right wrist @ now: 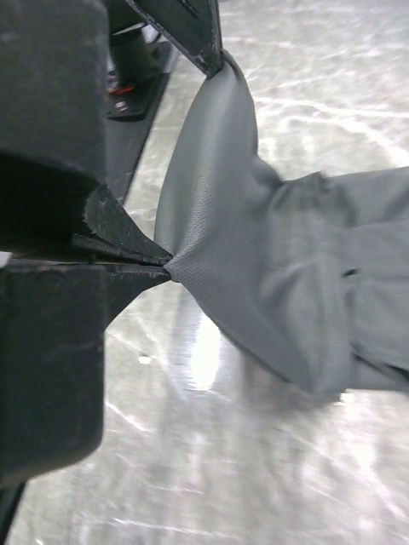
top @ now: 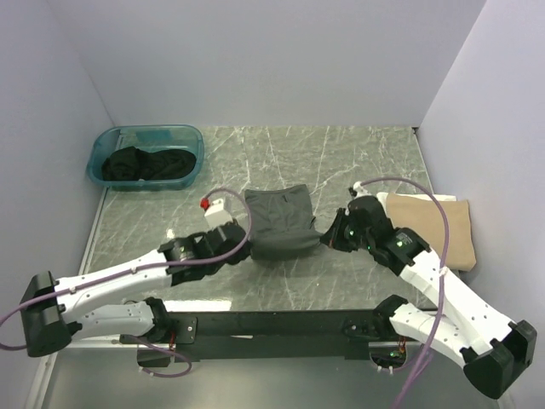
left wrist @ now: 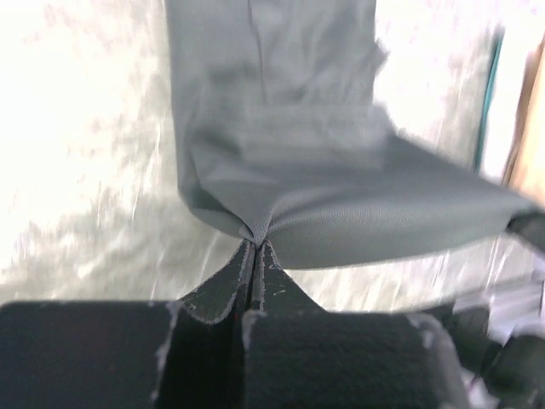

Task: Fold and stack the t-shirts
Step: Fold the tshirt

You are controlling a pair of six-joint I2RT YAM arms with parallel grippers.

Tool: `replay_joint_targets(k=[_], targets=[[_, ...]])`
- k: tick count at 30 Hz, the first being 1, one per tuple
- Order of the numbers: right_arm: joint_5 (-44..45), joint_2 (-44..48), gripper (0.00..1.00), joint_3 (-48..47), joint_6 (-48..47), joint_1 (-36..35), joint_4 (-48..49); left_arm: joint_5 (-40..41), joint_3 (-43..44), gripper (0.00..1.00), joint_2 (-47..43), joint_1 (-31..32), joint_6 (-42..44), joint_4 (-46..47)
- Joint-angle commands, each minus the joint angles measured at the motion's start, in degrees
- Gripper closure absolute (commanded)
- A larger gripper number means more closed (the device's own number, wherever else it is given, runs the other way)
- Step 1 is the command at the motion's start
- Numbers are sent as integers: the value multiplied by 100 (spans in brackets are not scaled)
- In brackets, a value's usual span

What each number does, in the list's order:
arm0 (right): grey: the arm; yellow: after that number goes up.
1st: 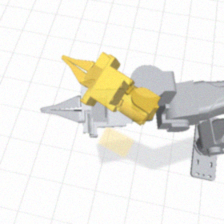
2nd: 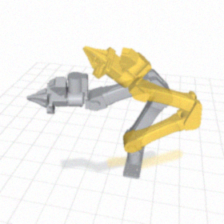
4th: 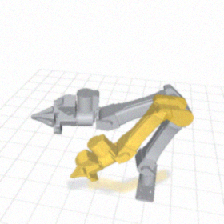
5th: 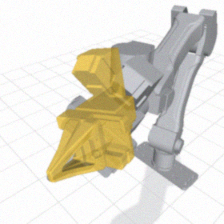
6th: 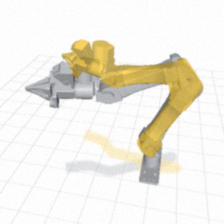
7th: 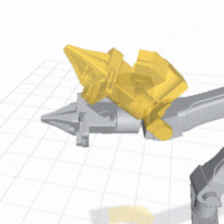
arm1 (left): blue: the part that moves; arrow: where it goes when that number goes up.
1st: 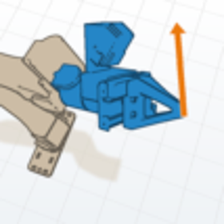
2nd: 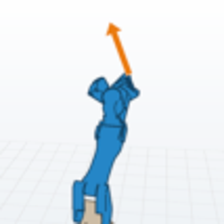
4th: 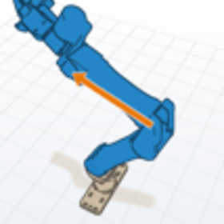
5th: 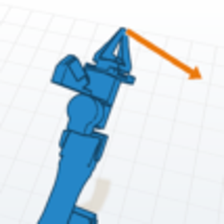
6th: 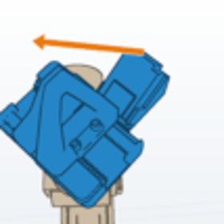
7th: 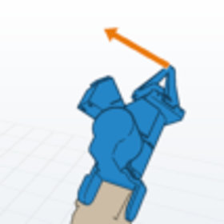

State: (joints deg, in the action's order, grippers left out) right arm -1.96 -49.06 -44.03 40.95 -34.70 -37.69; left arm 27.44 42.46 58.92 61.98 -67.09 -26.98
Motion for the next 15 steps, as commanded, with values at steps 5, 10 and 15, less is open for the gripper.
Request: replay_joint_targets(k=[5, 10, 15], targets=[[-453, -647, 100, -791, -658, 639, 456, -70, 1071, 99, 725, -1090, 661, 104], [-1008, -1227, 100, -1116, -895, 1061, 614, -125, 1475, 99, 1060, -1573, 987, 211], [-1456, -1790, 100, -1494, -1080, 1439, 702, -510, 1616, 99, 1324, -2075, 1382, 658]])
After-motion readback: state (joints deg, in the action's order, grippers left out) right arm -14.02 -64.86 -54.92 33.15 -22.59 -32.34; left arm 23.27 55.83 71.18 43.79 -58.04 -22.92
